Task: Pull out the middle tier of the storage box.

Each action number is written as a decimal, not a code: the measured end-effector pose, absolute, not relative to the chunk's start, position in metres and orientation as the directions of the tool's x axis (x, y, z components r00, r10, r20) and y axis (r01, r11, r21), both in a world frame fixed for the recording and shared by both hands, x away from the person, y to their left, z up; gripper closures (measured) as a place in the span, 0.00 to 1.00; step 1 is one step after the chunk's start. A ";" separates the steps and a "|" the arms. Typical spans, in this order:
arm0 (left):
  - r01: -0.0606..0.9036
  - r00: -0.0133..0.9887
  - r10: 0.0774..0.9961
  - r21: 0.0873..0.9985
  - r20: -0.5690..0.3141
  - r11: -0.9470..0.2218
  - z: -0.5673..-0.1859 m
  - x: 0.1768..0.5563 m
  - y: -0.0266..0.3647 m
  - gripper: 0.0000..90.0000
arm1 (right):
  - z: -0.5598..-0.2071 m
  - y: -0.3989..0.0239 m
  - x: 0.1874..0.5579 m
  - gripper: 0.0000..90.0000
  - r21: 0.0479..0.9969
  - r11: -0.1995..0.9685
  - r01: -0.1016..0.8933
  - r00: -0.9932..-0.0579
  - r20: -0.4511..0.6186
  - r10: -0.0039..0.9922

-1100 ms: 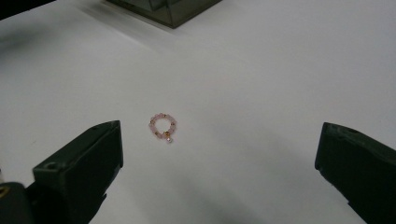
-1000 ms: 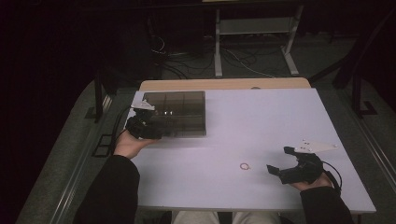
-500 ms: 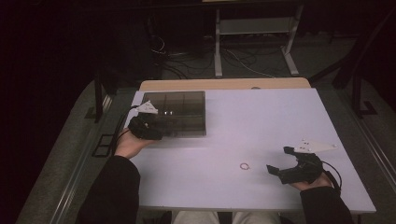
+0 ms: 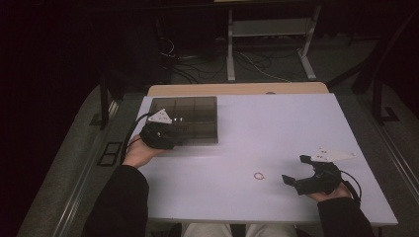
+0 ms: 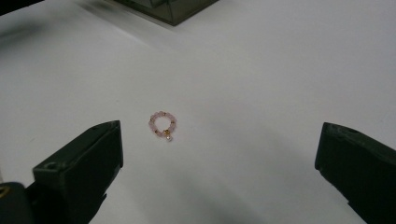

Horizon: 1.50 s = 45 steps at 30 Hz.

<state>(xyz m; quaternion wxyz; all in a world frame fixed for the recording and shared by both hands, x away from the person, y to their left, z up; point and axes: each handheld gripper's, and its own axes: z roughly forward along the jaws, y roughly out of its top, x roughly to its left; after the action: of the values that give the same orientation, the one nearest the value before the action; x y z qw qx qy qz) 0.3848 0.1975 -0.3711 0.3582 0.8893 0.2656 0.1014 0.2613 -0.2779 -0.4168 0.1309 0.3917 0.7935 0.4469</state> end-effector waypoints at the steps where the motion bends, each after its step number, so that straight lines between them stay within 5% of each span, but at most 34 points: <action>1: 0.397 0.841 0.542 0.686 -0.005 -0.610 -0.372 0.385 0.197 0.64 | -0.417 -0.278 0.261 0.00 0.812 0.294 0.504 -0.659 0.142 0.739; 45: 0.431 0.848 0.519 0.708 -0.106 -0.559 -0.393 0.406 0.204 0.81 | -0.417 -0.278 0.261 0.00 0.809 0.298 0.506 -0.661 0.142 0.737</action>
<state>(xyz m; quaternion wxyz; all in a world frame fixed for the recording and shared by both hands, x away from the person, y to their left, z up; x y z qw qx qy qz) 0.4064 0.2038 -0.3929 0.3843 0.8811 0.2695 0.0572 0.2607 -0.2779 -0.4174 0.1295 0.3909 0.7952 0.4450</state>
